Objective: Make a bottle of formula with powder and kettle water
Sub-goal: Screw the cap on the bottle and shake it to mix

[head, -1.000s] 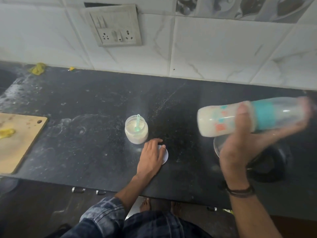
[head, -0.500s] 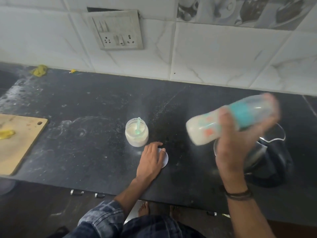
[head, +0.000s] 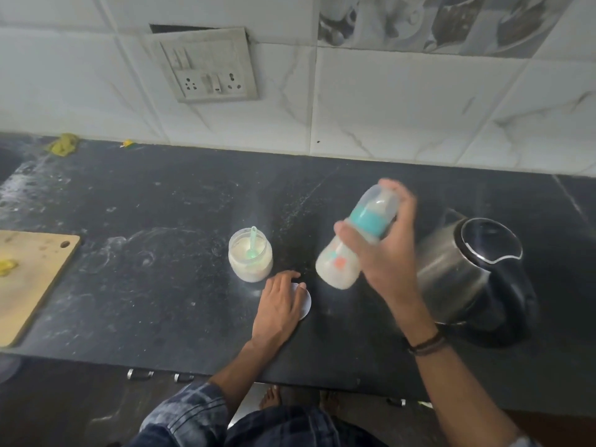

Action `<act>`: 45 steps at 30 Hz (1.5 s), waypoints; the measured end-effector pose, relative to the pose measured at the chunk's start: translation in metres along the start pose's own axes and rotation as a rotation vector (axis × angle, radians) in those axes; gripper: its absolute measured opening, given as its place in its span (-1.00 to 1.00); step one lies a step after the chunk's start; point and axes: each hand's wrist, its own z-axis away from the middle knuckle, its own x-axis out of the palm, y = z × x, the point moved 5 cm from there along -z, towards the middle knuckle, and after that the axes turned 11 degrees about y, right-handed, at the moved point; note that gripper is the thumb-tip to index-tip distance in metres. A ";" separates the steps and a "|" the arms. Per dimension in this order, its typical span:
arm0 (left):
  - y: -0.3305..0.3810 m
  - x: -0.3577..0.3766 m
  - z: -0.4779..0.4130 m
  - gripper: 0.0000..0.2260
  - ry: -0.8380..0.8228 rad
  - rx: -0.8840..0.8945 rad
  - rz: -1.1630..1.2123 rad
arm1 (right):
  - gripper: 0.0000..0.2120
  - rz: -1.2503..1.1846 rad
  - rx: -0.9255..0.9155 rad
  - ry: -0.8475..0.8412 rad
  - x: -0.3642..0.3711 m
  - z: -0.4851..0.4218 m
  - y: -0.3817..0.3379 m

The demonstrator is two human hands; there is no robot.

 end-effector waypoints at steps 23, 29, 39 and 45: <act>0.001 0.002 0.000 -0.76 0.014 0.048 -0.045 | -0.30 -0.153 -0.191 0.268 -0.032 -0.006 -0.025; 0.001 0.002 0.000 -0.64 0.000 0.056 -0.068 | -0.27 0.120 -0.089 -0.097 -0.007 0.002 0.004; 0.002 0.002 0.001 -0.72 0.008 0.037 -0.043 | -0.26 0.114 -0.072 -0.088 -0.009 0.006 0.006; 0.001 0.001 0.000 -0.80 0.013 0.019 -0.015 | -0.27 -0.066 -0.252 0.367 -0.040 -0.001 -0.030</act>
